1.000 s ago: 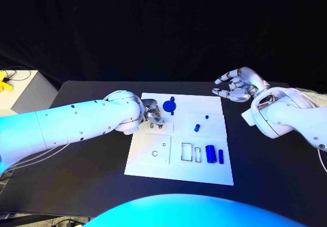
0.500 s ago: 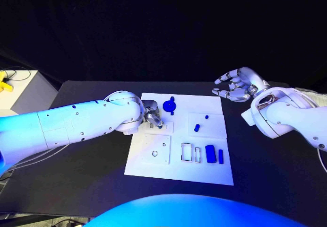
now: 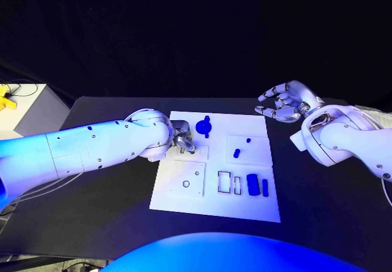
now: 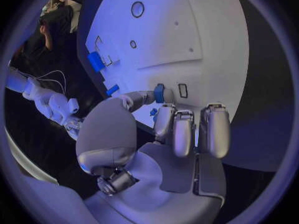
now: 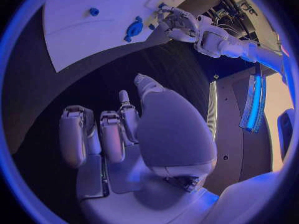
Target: Assemble the parts on the task board
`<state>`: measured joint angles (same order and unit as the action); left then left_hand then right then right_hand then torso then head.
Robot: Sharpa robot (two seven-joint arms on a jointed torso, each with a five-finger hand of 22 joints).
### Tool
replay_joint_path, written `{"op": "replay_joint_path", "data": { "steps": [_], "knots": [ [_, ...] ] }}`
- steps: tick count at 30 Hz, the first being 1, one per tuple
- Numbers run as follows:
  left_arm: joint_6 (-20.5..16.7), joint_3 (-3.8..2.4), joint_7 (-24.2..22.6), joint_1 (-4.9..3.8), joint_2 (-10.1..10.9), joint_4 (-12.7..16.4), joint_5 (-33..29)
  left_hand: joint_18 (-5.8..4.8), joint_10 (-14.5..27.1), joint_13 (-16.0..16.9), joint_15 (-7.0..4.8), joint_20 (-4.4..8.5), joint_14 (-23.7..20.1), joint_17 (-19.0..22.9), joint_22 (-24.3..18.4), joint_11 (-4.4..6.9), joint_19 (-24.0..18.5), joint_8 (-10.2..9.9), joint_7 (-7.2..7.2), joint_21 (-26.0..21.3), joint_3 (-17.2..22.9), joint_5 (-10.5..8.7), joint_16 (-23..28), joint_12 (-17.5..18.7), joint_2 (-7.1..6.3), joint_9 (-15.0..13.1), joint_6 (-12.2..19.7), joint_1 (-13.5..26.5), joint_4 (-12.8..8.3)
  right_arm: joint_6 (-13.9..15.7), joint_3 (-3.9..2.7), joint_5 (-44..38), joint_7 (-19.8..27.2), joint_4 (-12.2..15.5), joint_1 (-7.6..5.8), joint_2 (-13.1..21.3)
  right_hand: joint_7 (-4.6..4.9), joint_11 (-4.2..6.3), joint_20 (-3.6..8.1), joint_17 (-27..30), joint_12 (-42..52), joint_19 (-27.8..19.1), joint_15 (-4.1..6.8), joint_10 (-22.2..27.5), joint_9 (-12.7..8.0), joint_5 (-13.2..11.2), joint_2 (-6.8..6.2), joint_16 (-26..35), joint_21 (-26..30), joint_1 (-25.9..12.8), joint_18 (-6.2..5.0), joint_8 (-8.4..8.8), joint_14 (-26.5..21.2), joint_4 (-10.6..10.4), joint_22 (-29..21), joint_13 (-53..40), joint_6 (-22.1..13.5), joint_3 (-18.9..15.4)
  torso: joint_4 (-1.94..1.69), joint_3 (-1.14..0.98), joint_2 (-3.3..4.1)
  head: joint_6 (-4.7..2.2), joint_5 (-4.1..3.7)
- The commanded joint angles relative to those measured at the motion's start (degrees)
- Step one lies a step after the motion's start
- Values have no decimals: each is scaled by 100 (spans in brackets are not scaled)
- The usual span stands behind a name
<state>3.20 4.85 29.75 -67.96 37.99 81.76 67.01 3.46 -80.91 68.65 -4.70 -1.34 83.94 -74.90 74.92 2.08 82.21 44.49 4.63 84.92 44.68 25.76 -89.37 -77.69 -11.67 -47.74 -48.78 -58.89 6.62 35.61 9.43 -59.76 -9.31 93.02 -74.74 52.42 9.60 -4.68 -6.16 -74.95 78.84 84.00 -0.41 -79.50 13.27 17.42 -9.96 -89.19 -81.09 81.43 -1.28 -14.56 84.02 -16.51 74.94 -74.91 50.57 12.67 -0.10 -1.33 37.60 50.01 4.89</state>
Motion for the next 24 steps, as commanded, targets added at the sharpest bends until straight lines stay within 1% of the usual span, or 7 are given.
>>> {"op": "replay_joint_path", "data": {
  "steps": [1,7,9,14,16,21,24],
  "knots": [
    [133,16,5,21,-5,12,89,-58,-73,79,-49,3,590,-1454,195,18,30,30,-272,18,939,2,-37,-55,45,-10,-328,20,-997,-37,-1,-39,22,12,3,2,-6,4,3,-1290,-2,245,9,15,-6,30,-1,25,34,-54,-79,-3,539,-1,1021,-384,-48,31,-1,0,-2,-1,7],
    [137,17,2,22,0,28,128,-60,-122,163,-55,6,593,-1463,204,30,35,39,-288,21,905,9,-41,-107,49,-7,-368,31,-995,-36,-1,-39,23,14,3,4,-6,4,3,-1290,-2,245,9,15,-6,30,-1,25,34,-54,-79,-3,539,-1,1021,-384,-48,31,-1,0,-1,-1,9],
    [150,18,1,22,5,36,139,-63,-168,245,-62,11,595,-1473,216,43,44,45,-305,25,875,11,-46,-157,56,-1,-409,39,-994,-35,-1,-39,23,15,3,8,-6,4,3,-1290,-2,245,9,15,-6,30,-1,25,34,-54,-79,-3,539,-1,1021,-384,-48,31,-1,-3,-2,-1,11],
    [181,19,-1,24,11,54,138,-68,-242,381,-77,23,602,-1496,239,66,59,42,-334,32,815,10,-57,-235,67,21,-486,47,-997,-34,-1,-39,22,15,3,12,-6,4,3,-1290,-2,245,9,15,-6,30,-1,25,34,-54,-79,-3,539,-1,1021,-384,-48,31,-2,-2,-2,-1,11],
    [192,19,-1,26,8,59,125,-67,-244,383,-78,24,601,-1493,238,67,58,41,-336,31,811,10,-55,-236,68,23,-490,47,-997,-34,-1,-39,23,16,3,12,-6,4,3,-1290,-2,245,9,15,-6,30,-1,25,34,-54,-79,-3,539,-1,1021,-384,-48,31,-2,-3,-1,-1,15],
    [235,20,-1,28,1,69,53,-71,-307,505,-93,38,603,-1499,252,88,68,23,-362,34,737,-3,-58,-302,105,55,-570,61,-976,-34,-1,-39,22,19,3,17,-7,4,4,-1285,1,245,10,12,-8,36,-4,28,36,-65,-79,-5,537,-3,1020,-386,-48,44,2,-6,0,-1,14],
    [259,20,-1,29,1,70,8,-72,-332,556,-100,45,604,-1504,256,97,70,12,-373,34,698,-9,-60,-329,128,72,-607,69,-963,-34,-1,-39,22,21,3,20,-7,4,4,-1285,1,245,10,12,-8,36,-4,28,36,-65,-79,-5,537,-3,1020,-386,-48,44,2,-4,3,-1,11]
  ]
}}
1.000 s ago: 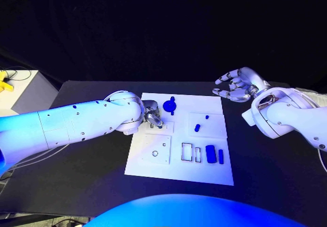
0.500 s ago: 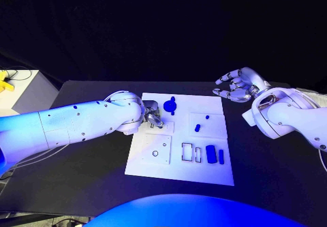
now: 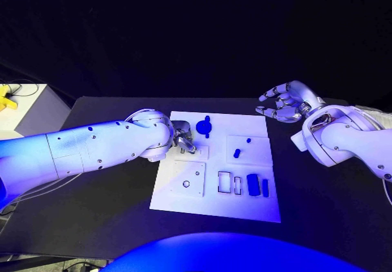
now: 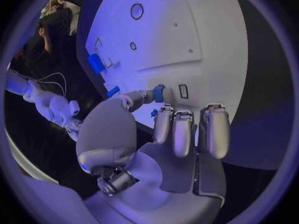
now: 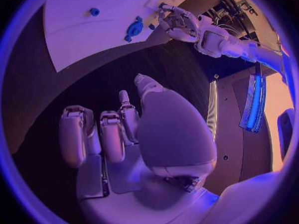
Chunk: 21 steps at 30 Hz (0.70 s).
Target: Assemble the parts on the task board
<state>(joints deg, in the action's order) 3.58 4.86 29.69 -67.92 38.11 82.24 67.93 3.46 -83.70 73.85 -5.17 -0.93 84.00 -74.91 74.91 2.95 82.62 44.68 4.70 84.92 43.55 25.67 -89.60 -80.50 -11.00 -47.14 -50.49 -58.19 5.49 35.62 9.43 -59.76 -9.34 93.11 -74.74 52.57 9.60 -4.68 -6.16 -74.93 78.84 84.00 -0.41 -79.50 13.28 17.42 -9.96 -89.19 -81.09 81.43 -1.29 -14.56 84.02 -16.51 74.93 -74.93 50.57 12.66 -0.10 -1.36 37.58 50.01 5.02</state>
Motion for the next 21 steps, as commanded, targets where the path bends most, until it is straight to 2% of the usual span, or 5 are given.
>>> {"op": "replay_joint_path", "data": {
  "steps": [1,13,21],
  "knots": [
    [225,19,4,25,-13,20,-103,-73,-62,54,-54,6,600,-1509,259,12,31,-11,-385,35,798,-3,-40,-57,67,18,-449,2,-846,-36,-1,-39,24,11,3,5,-7,4,4,-1286,1,245,10,12,-8,36,-4,28,36,-65,-79,-5,537,-2,1022,-383,-48,44,1,-2,4,-1,-6],
    [164,19,-6,25,-102,-54,-172,-76,-116,166,-80,36,600,-1509,270,45,39,-96,-429,30,529,-146,-40,-97,241,107,-601,55,-732,-36,-1,-39,31,10,3,-5,-7,4,4,-1282,-1,245,10,13,-9,41,-6,30,36,-68,-79,-6,536,-2,1022,-381,-48,50,1,5,3,-1,-14],
    [150,18,-11,26,-157,-113,-175,-76,-126,194,-88,45,600,-1509,268,53,40,-147,-442,24,392,-366,-40,-95,347,144,-645,60,-678,-38,-1,-39,32,13,3,-4,-7,4,4,-1282,-1,245,10,13,-9,41,-6,30,36,-68,-79,-6,536,-2,1022,-381,-48,50,5,3,4,-1,-28]
  ]
}}
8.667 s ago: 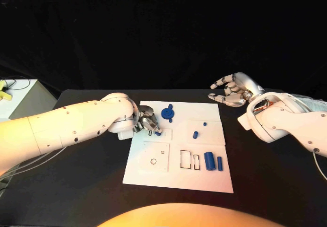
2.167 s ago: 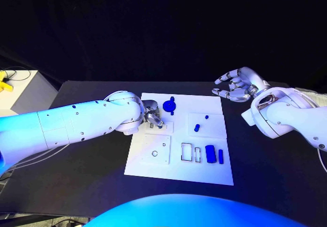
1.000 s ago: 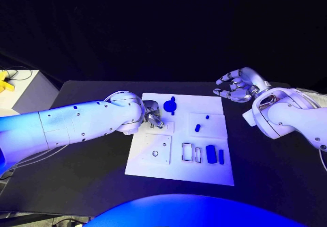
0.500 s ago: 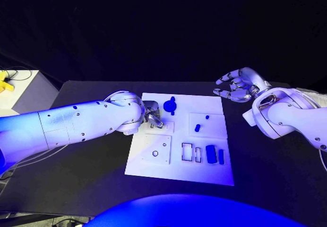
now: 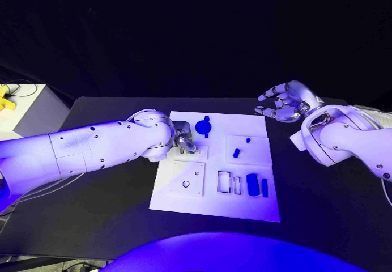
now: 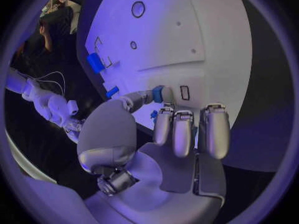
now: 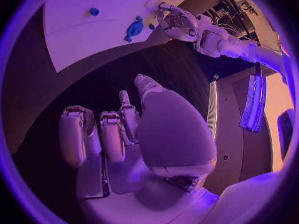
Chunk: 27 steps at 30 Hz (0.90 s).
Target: Assemble the parts on the task board
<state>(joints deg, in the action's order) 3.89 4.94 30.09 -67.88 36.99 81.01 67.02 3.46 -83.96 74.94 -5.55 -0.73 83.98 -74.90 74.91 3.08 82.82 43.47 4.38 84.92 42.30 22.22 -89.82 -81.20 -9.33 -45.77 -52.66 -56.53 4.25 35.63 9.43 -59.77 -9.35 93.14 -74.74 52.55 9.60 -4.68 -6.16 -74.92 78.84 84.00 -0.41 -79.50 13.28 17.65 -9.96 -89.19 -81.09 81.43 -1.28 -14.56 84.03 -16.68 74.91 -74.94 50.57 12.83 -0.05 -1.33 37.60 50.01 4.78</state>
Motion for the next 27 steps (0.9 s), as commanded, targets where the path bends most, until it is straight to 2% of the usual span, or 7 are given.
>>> {"op": "replay_joint_path", "data": {
  "steps": [1,2,6,9,17,21,27],
  "knots": [
    [122,11,-51,22,-49,6,-85,-77,-98,82,-51,25,602,-1510,273,41,22,-28,-411,26,511,-36,-18,-22,186,8,-430,-106,-550,-39,-1,-39,33,11,3,-1,-7,5,5,-1281,-4,246,11,17,-10,29,-7,31,36,-69,-79,-7,535,16,1023,-376,-48,44,0,0,1,-1,-5],
    [124,11,-51,22,-50,3,-85,-77,-101,91,-51,25,602,-1510,275,41,23,-31,-411,26,504,-56,-18,-26,194,11,-434,-104,-545,-39,-1,-39,33,11,3,-1,-8,5,5,-1282,-7,244,11,20,-10,32,-6,30,41,-68,-80,-7,536,17,1021,-372,-48,47,1,-3,1,-1,-6],
    [126,11,-55,22,-56,-7,-89,-78,-112,123,-53,28,602,-1510,277,45,25,-70,-419,21,435,-373,-18,-28,274,36,-470,-105,-503,-39,-1,-39,33,14,3,3,-8,6,5,-1281,-4,244,11,17,-10,39,-3,31,41,-66,-80,-8,535,19,1021,-374,-48,56,-2,-4,3,-1,-15],
    [109,10,-59,22,-61,-11,-88,-78,-118,142,-55,30,602,-1510,279,49,27,-100,-427,18,364,-842,-18,-23,325,52,-499,-98,-458,-38,-1,-39,34,14,2,3,-8,6,5,-1281,-4,244,11,17,-10,39,-3,31,41,-66,-80,-8,535,19,1021,-374,-48,56,0,-4,3,-1,-18],
    [133,10,-64,22,-68,-21,-87,-79,-118,146,-55,31,602,-1510,283,46,29,-111,-426,17,319,-947,-18,-18,310,56,-504,-83,-442,-35,-1,-39,37,15,2,4,-8,6,5,-1281,-4,244,11,17,-10,39,-3,31,41,-66,-80,-8,535,19,1021,-374,-48,56,-2,-5,0,-1,-24],
    [175,10,-67,22,-68,-24,-88,-79,-112,132,-56,31,602,-1510,287,51,31,-130,-435,15,125,-967,-18,3,126,59,-504,-9,-417,-36,-1,-39,40,13,2,1,-8,6,6,-1275,-5,242,12,18,-11,47,-4,34,47,-71,-81,-9,534,18,1018,-373,-48,65,-8,-3,-4,-1,-26],
    [203,10,-72,22,-58,-26,-89,-79,-114,142,-62,36,602,-1510,289,61,32,-148,-450,12,-101,-975,-18,9,-27,68,-529,62,-350,-38,-1,-39,48,3,2,-1,-7,6,6,-1268,-10,242,12,23,-12,49,-5,38,49,-74,-81,-9,532,17,1018,-368,-48,70,-3,1,-6,-1,-35]
  ]
}}
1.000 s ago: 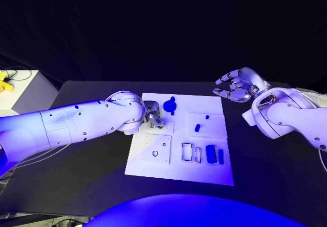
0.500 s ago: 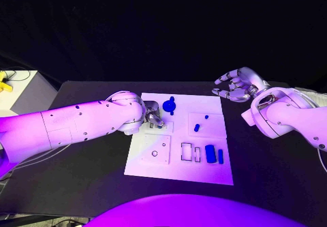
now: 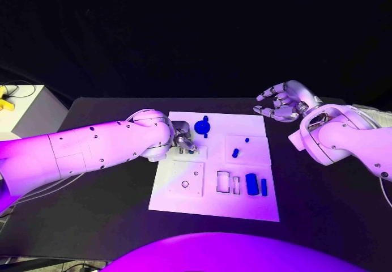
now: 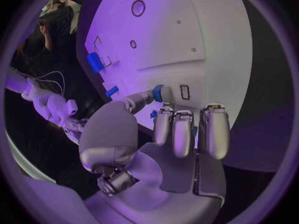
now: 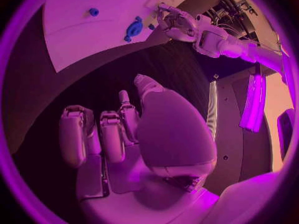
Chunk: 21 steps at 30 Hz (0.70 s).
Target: Assemble the parts on the task board
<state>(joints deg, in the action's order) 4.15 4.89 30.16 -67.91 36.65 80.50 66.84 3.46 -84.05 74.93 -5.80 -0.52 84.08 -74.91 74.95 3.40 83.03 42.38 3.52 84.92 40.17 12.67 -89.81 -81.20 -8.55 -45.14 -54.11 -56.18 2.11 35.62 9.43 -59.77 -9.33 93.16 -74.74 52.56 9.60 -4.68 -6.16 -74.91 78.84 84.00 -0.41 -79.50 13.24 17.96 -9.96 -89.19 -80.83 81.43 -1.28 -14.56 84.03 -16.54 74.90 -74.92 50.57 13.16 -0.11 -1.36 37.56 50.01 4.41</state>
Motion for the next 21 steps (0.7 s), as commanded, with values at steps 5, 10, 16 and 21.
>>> {"op": "replay_joint_path", "data": {
  "steps": [5,10,16,21],
  "knots": [
    [176,15,-81,25,-12,26,-68,-80,-106,146,-42,20,592,-1509,287,34,12,-52,-370,11,-27,-33,-19,15,-161,13,-406,59,-75,-28,-1,-40,54,-6,3,-3,-7,6,6,-1269,-10,242,12,23,-7,18,-5,38,23,-74,-81,-9,532,3,1018,-369,-48,36,1,6,-4,-1,9],
    [114,15,-88,25,7,40,-62,-81,-112,169,-52,30,592,-1509,294,43,16,-69,-379,9,-343,-54,-19,14,-238,22,-441,111,77,-20,-1,-54,52,-3,3,4,-7,6,6,-1260,-8,237,12,21,-8,20,-6,42,39,-77,-85,-10,530,3,1011,-371,-49,43,-3,7,3,-1,0],
    [76,15,-90,26,37,44,-67,-81,-112,180,-57,37,592,-1509,296,45,17,-86,-378,6,-711,-82,-19,21,-266,28,-468,201,335,-10,-1,-62,51,-6,3,6,-7,6,7,-1251,-4,237,12,18,-8,21,-3,47,38,-82,-84,-11,527,1,1011,-373,-47,50,1,11,-1,-1,2],
    [49,14,-92,26,58,50,-91,-78,-106,176,-60,41,592,-1509,289,46,13,-84,-379,0,-971,-88,-19,34,-277,18,-468,227,526,-7,-1,-64,55,-14,4,3,-7,6,7,-1250,-7,235,12,20,-8,20,-2,48,42,-83,-85,-12,527,0,1009,-371,-47,51,5,11,1,-1,-4]
  ]
}}
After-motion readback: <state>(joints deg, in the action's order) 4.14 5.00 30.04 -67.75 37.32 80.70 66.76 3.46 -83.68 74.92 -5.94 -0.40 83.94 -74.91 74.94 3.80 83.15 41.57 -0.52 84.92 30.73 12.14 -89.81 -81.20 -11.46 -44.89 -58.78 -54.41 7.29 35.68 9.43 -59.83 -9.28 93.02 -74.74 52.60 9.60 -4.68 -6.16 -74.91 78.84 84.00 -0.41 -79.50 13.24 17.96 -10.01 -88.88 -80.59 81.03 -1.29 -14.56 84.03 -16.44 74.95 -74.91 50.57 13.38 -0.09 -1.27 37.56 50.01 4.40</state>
